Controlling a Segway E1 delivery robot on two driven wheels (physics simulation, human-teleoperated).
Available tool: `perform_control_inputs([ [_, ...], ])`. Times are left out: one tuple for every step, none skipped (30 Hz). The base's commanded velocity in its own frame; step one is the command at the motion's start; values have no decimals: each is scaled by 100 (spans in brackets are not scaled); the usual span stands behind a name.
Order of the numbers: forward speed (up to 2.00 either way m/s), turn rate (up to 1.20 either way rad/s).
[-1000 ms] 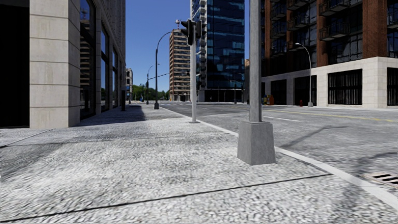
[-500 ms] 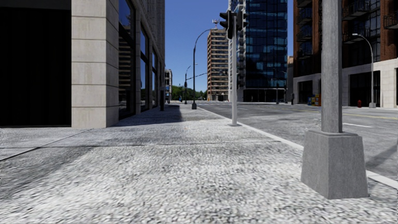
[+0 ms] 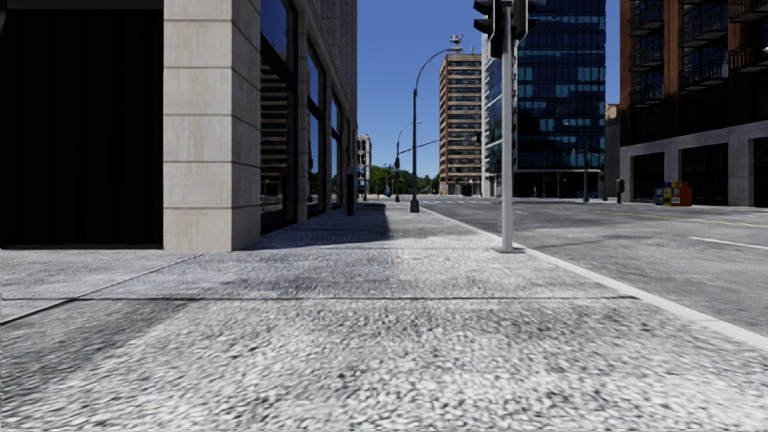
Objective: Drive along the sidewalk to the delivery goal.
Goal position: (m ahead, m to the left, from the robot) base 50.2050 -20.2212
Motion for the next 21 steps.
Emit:
perform_control_inputs([
  [200,0],
  [200,0],
  [200,0],
  [200,0],
  [200,0],
  [200,0],
  [200,0],
  [200,0],
  [200,0],
  [200,0],
  [200,0],
  [200,0],
  [200,0],
  [200,0],
  [200,0],
  [200,0],
  [200,0],
  [200,0],
  [200,0],
  [200,0],
  [200,0],
])
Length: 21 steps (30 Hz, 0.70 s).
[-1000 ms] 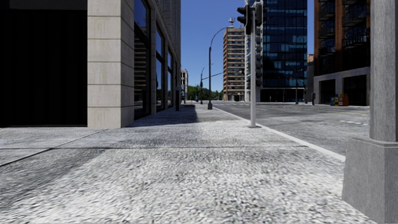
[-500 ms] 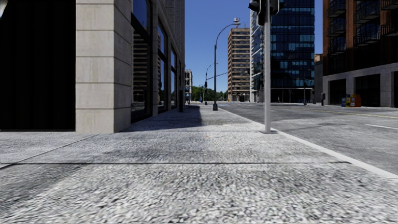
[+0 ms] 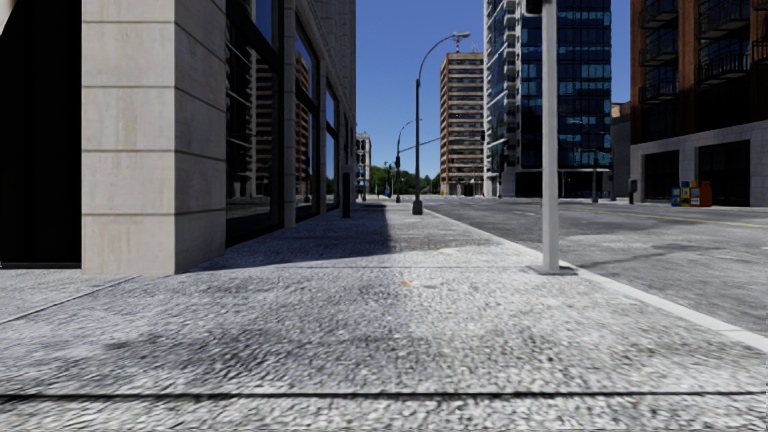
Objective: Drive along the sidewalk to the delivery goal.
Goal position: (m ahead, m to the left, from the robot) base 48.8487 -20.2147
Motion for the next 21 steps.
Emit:
perform_control_inputs([
  [200,0],
  [200,0],
  [200,0],
  [200,0],
  [200,0],
  [200,0],
  [200,0],
  [200,0],
  [200,0],
  [200,0],
  [200,0],
  [200,0],
  [200,0],
  [200,0],
  [200,0],
  [200,0],
  [200,0],
  [200,0],
  [200,0],
  [200,0],
  [200,0],
])
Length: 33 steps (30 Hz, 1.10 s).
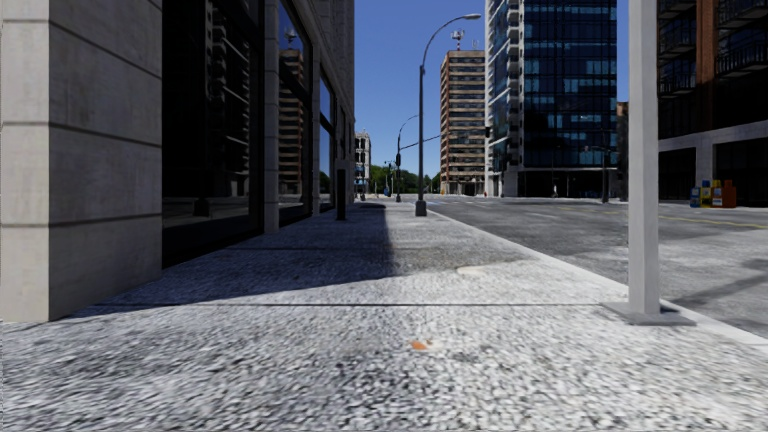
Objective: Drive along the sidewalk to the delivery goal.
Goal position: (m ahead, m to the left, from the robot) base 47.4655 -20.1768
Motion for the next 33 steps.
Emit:
perform_control_inputs([
  [200,0],
  [200,0],
  [200,0],
  [200,0],
  [200,0],
  [200,0],
  [200,0],
  [200,0],
  [200,0],
  [200,0],
  [200,0],
  [200,0],
  [200,0],
  [200,0],
  [200,0],
  [200,0],
  [200,0],
  [200,0],
  [200,0],
  [200,0],
  [200,0],
  [200,0],
  [200,0],
  [200,0],
  [200,0],
  [200,0],
  [200,0],
  [200,0],
  [200,0],
  [200,0],
  [200,0],
  [200,0],
  [200,0],
])
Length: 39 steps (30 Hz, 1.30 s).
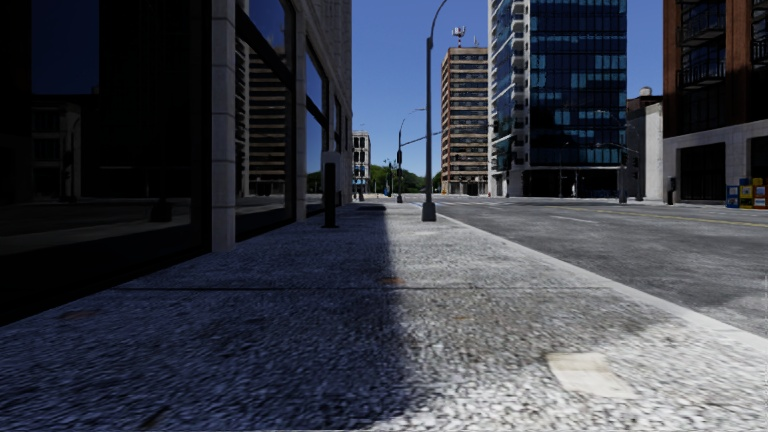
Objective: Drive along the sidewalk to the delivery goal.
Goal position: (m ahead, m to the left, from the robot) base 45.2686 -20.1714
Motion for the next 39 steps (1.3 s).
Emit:
perform_control_inputs([
  [200,0],
  [200,0],
  [200,0],
  [200,0],
  [200,0],
  [200,0],
  [200,0],
  [200,0],
  [200,0],
  [200,0],
  [200,0],
  [200,0],
  [200,0],
  [200,0],
  [200,0],
  [200,0],
  [200,0],
  [200,0],
  [200,0],
  [200,0],
  [200,0],
  [200,0],
  [200,0],
  [200,0],
  [200,0],
  [200,0],
  [200,0],
  [200,0],
  [200,0],
  [200,0],
  [200,0],
  [200,0],
  [200,0],
  [200,0],
  [200,0],
  [200,0],
  [200,0],
  [200,0],
  [200,0],
])
